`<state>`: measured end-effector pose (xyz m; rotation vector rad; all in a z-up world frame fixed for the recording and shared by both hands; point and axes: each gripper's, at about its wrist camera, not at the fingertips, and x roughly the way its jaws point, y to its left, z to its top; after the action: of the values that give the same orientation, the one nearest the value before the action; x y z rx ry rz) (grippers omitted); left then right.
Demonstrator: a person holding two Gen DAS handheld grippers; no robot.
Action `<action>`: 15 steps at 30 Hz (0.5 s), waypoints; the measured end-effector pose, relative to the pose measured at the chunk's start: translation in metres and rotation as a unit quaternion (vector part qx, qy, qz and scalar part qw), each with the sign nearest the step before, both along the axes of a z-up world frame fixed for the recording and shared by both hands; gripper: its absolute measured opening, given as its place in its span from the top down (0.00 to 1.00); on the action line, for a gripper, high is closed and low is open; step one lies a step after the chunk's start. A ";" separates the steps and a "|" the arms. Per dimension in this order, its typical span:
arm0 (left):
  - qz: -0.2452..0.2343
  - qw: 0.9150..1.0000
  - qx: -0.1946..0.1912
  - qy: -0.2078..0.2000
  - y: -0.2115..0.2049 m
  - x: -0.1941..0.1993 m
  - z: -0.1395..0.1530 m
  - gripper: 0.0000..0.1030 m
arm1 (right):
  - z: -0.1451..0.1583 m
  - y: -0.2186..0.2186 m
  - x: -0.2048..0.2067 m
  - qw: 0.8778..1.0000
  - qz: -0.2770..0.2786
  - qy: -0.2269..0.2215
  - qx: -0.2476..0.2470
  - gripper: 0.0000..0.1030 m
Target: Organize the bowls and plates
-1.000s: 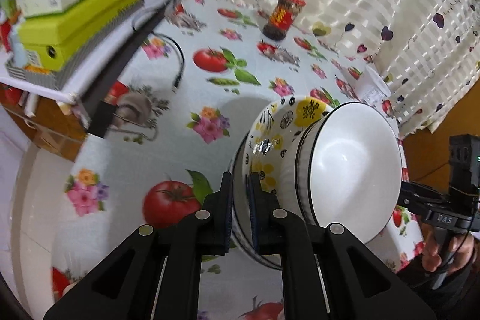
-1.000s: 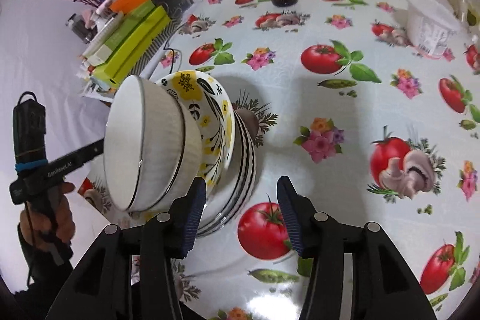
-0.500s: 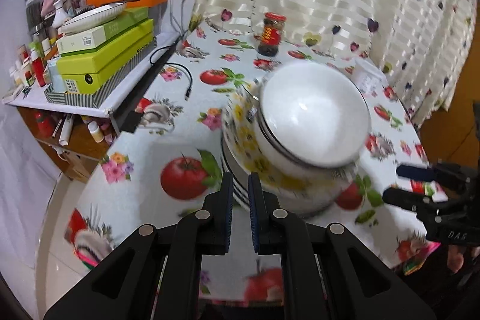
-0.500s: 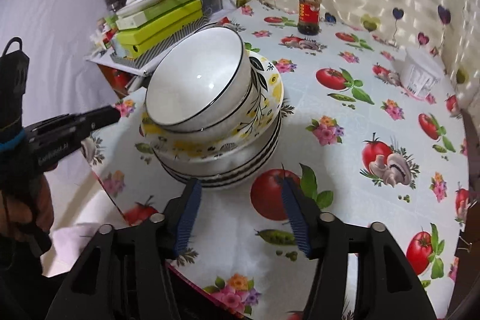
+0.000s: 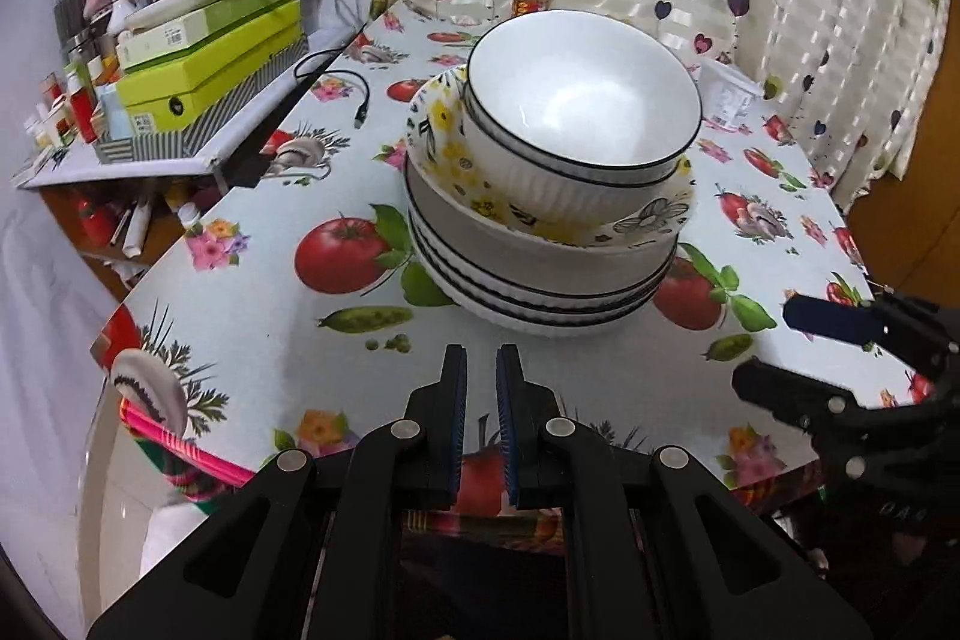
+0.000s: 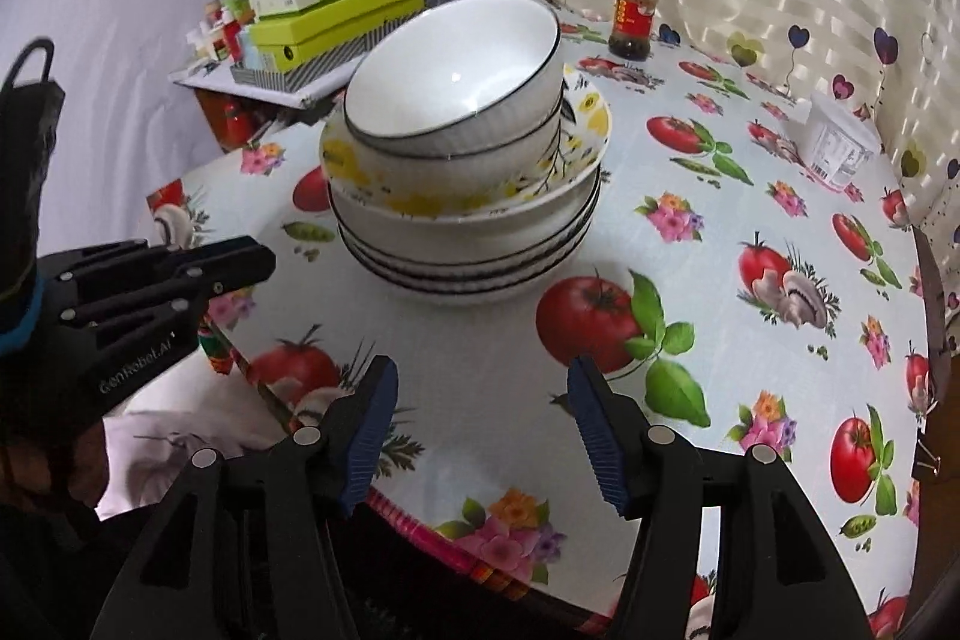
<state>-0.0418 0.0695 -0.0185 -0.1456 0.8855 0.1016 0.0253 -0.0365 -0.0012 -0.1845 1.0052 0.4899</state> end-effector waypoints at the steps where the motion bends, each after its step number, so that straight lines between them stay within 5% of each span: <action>1: 0.004 1.000 0.007 0.002 -0.001 0.000 0.000 0.90 | -0.001 0.001 -0.001 1.000 0.000 0.000 0.000 0.42; 15: -0.003 1.000 0.001 0.003 -0.007 0.006 -0.003 0.90 | 0.001 0.006 0.000 1.000 0.007 -0.004 0.003 0.40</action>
<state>-0.0357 0.0626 -0.0211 -0.1412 0.8921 0.0975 0.0250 -0.0308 -0.0007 -0.1883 0.9942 0.5049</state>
